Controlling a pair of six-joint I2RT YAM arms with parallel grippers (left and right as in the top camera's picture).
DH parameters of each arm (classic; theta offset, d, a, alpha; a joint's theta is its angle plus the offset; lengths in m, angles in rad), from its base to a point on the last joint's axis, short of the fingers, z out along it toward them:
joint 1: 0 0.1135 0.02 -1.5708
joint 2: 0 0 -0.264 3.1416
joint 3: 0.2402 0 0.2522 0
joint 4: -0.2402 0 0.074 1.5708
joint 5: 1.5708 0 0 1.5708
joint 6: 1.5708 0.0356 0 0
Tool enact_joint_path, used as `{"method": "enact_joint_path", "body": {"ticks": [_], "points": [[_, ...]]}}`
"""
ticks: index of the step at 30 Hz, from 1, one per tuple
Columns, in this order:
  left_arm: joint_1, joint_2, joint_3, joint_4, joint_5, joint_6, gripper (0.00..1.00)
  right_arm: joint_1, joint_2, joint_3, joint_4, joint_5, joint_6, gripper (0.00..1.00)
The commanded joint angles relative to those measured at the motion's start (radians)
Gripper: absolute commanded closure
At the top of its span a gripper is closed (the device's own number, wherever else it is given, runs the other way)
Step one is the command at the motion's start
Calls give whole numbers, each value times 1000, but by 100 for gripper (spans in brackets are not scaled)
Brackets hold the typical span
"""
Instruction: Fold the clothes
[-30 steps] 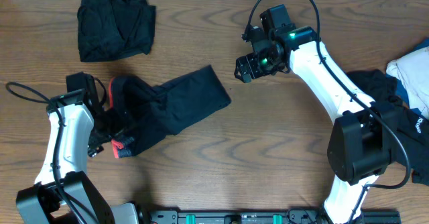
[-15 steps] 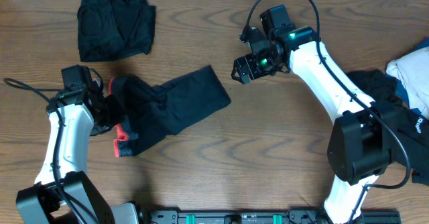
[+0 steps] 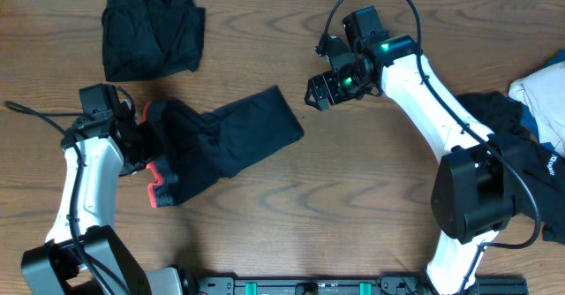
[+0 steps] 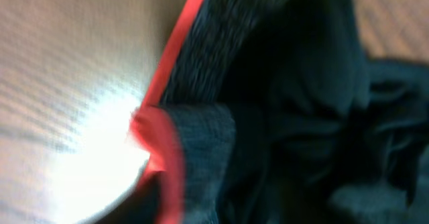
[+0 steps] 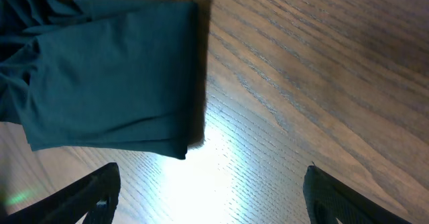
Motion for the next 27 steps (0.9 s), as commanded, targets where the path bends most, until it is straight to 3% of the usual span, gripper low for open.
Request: {"method": "enact_joint_path", "body": {"ticks": [1,6,19,22,27], "points": [[4,-3,18,-60,-2,13,21,3,3,-6,-4,-3,-15,15],[5,2,13,-149,-18,13,15,3,3,-6,-5,-3,-15,15],[4,69,3,-151,-17,13,19,3,3,-6,-8,-3,-15,15],[4,108,3,-146,-16,13,30,3,3,-6,-8,-3,-15,15],[4,119,4,-115,-4,13,66,3,3,-6,-7,1,-15,15]]}}
